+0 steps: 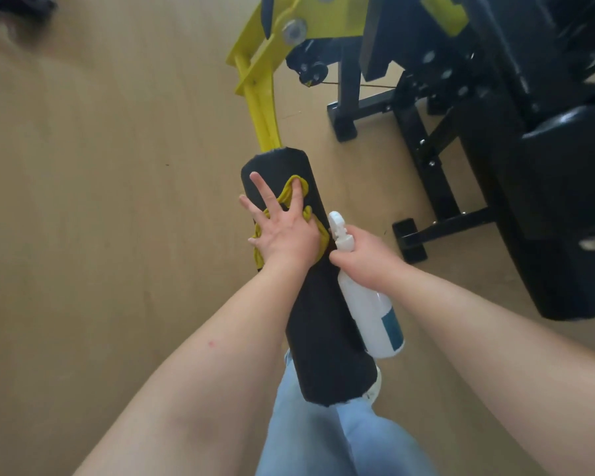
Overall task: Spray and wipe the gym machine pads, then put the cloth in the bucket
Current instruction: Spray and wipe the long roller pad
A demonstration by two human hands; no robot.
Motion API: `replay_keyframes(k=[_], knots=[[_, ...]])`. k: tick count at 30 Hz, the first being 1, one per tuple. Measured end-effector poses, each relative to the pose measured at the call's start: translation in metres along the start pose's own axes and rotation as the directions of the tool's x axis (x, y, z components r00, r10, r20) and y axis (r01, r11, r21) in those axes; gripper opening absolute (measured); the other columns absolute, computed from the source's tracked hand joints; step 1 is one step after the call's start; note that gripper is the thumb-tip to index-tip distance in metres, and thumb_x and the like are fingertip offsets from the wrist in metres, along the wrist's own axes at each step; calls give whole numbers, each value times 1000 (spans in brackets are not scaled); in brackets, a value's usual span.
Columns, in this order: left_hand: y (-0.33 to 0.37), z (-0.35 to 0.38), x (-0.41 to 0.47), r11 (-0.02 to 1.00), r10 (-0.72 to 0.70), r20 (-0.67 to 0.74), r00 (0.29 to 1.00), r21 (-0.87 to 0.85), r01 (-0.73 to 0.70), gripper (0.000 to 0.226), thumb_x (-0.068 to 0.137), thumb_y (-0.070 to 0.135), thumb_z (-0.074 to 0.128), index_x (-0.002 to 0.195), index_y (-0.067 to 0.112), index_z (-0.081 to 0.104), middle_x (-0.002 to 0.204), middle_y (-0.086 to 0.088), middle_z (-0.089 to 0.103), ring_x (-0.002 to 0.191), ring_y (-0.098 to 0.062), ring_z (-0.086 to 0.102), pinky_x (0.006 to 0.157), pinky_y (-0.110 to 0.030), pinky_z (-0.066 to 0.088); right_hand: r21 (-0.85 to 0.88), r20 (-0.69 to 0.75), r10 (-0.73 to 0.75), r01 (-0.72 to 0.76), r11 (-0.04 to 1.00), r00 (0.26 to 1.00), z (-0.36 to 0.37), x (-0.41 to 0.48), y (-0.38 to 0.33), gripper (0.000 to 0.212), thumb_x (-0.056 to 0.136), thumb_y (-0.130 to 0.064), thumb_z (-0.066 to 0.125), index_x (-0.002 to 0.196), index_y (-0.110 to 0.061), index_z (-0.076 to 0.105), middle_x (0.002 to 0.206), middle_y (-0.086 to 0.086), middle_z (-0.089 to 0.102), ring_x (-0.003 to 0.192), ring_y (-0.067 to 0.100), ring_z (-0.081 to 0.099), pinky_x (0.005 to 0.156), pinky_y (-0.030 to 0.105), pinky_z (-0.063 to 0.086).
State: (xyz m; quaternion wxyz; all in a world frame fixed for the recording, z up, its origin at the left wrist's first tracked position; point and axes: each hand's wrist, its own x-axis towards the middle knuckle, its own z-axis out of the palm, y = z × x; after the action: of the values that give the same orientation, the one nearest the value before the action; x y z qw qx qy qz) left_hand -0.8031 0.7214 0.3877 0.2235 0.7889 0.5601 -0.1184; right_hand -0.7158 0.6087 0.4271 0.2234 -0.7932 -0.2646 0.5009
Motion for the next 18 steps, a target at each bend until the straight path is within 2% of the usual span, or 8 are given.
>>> replay_keyframes(k=[4,6,9,11,12,14,18], knots=[[12,-32,67,999,11,21,1000,50,-12,59,108,46,32,157,54,1,157,0,-48,151,-44,-29,102,-77,37,-28,19,35,-35,999,999,-3,19,-8,24,95,-27,60,118,-32,55,94,-7,63,84,11,60,65,28,43],[17,-46,92,999,1,44,999,46,-3,55,107,47,33,157,53,11,161,2,-41,153,-42,-24,101,-76,38,-31,44,57,-56,998,997,-5,25,-8,24,96,-27,59,119,-32,55,94,-7,63,84,11,60,64,28,42],[18,-57,109,999,-10,57,998,-37,12,46,103,53,34,148,47,40,172,1,-7,157,-38,-3,107,-71,36,-18,61,72,-71,997,996,-6,29,-6,29,95,-28,58,123,-32,54,98,-5,65,89,16,62,69,30,46],[12,-53,106,997,43,-16,999,-57,-44,45,101,56,38,142,44,51,170,0,15,156,-33,10,112,-69,31,-13,59,68,-68,998,996,-5,28,-4,30,95,-28,58,124,-33,55,99,-3,65,91,18,63,70,31,47],[8,-49,101,995,93,-65,994,-31,-95,44,99,56,41,140,45,52,169,0,21,155,-31,13,114,-69,27,-16,57,62,-61,998,996,-4,27,-3,29,95,-28,58,124,-33,55,98,-3,65,90,17,63,69,31,46],[2,-42,89,980,200,-110,974,37,-197,44,98,53,46,141,49,50,169,3,20,156,-29,10,117,-70,20,-18,49,44,-43,999,998,-4,26,0,25,95,-27,58,119,-32,55,94,-4,63,84,15,60,67,30,44],[-11,-31,60,928,364,-89,927,119,-353,51,96,48,47,147,47,46,172,10,9,159,-29,-8,120,-72,8,-16,39,26,-25,1000,999,-1,15,8,14,92,-26,60,102,-36,57,90,-2,62,81,16,57,67,32,43]])
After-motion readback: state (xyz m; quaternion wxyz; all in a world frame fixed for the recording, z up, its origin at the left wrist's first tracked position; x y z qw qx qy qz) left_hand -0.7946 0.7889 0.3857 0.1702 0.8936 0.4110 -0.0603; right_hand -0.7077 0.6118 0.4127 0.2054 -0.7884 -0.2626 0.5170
